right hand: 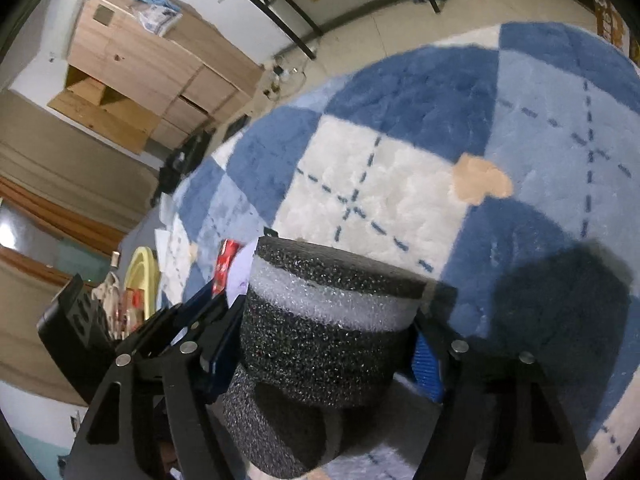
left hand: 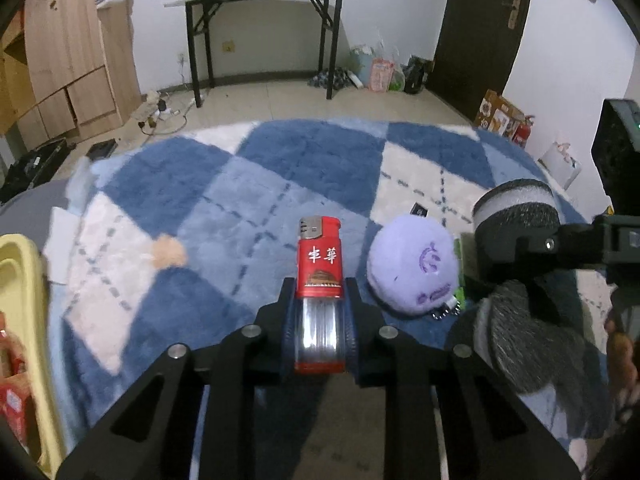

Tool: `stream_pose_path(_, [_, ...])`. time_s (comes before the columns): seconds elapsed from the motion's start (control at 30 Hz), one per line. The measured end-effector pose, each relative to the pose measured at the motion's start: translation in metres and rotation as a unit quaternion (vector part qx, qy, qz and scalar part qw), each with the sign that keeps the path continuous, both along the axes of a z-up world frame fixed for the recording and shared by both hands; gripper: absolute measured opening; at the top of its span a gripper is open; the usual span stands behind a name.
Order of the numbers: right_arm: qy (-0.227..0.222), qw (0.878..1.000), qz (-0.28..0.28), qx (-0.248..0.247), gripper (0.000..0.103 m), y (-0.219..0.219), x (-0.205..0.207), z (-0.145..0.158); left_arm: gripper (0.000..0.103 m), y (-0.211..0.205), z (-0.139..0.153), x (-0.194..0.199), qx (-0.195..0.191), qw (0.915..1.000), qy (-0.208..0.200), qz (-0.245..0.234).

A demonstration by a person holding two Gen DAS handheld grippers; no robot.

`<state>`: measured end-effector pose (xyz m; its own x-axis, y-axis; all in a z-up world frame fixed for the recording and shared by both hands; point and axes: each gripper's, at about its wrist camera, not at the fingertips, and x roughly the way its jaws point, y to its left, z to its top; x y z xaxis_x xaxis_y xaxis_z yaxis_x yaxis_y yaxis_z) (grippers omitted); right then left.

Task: Organize rigid objects
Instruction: 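Carry the lighter into the tray with left tool while right tool carries the foam cylinder there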

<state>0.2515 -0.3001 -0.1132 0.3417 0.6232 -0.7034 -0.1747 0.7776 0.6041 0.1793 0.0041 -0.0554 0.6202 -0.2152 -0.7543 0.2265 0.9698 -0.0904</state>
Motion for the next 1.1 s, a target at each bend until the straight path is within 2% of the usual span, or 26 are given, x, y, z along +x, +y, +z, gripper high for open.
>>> stream_pose_path(0.1, [-0.045, 0.999, -0.002, -0.029, 0.071, -0.011, -0.009, 0.016, 0.024, 0.015, 0.019, -0.014, -0.004, 0.9998, -0.012, 0.013])
stream_pose_path(0.2, [-0.109, 0.991, -0.012, -0.082, 0.071, -0.021, -0.024, 0.038, 0.024, 0.035, 0.046, -0.032, 0.005, 0.9991, -0.036, 0.022])
stream_pose_path(0.27, [-0.161, 0.978, -0.02, -0.13, 0.071, -0.023, -0.041, 0.056, 0.024, 0.053, 0.067, -0.045, 0.015, 0.9979, -0.056, 0.028])
stream_pose_path(0.33, [-0.208, 0.966, -0.013, -0.154, 0.071, -0.018, -0.058, 0.073, 0.024, 0.08, 0.088, -0.057, 0.011, 0.9971, -0.067, 0.034])
stream_pose_path(0.4, [-0.253, 0.952, 0.008, -0.172, 0.071, -0.002, -0.076, 0.089, 0.024, 0.112, 0.109, -0.07, 0.032, 0.9946, -0.086, 0.05])
stream_pose_path(0.5, [-0.296, 0.942, 0.05, -0.15, 0.071, 0.04, -0.102, 0.11, 0.024, 0.169, 0.123, -0.083, 0.026, 0.9908, -0.091, 0.096])
stream_pose_path(0.6, [-0.308, 0.938, 0.104, -0.122, 0.071, 0.094, -0.125, 0.123, 0.024, 0.229, 0.123, -0.101, 0.007, 0.979, -0.102, 0.176])
stream_pose_path(0.67, [-0.321, 0.928, 0.148, -0.113, 0.071, 0.14, -0.145, 0.13, 0.024, 0.262, 0.114, -0.107, 0.012, 0.9694, -0.1, 0.224])
stream_pose_path(0.7, [-0.326, 0.925, 0.163, -0.107, 0.071, 0.159, -0.153, 0.132, 0.024, 0.275, 0.108, -0.109, 0.01, 0.9672, -0.091, 0.237])
stream_pose_path(0.77, [-0.328, 0.923, 0.182, -0.083, 0.071, 0.197, -0.164, 0.131, 0.024, 0.292, 0.094, -0.111, 0.011, 0.9641, -0.074, 0.255])
stream_pose_path(0.87, [-0.306, 0.926, 0.209, -0.069, 0.071, 0.257, -0.164, 0.121, 0.024, 0.31, 0.071, -0.112, -0.018, 0.9598, -0.038, 0.278])
stream_pose_path(1.0, [-0.292, 0.926, 0.226, -0.074, 0.071, 0.325, -0.15, 0.114, 0.024, 0.324, 0.057, -0.109, -0.044, 0.959, -0.038, 0.277])
stream_pose_path(1.1, [-0.273, 0.928, 0.237, -0.093, 0.071, 0.367, -0.13, 0.109, 0.024, 0.336, 0.046, -0.094, -0.05, 0.9558, -0.033, 0.288])
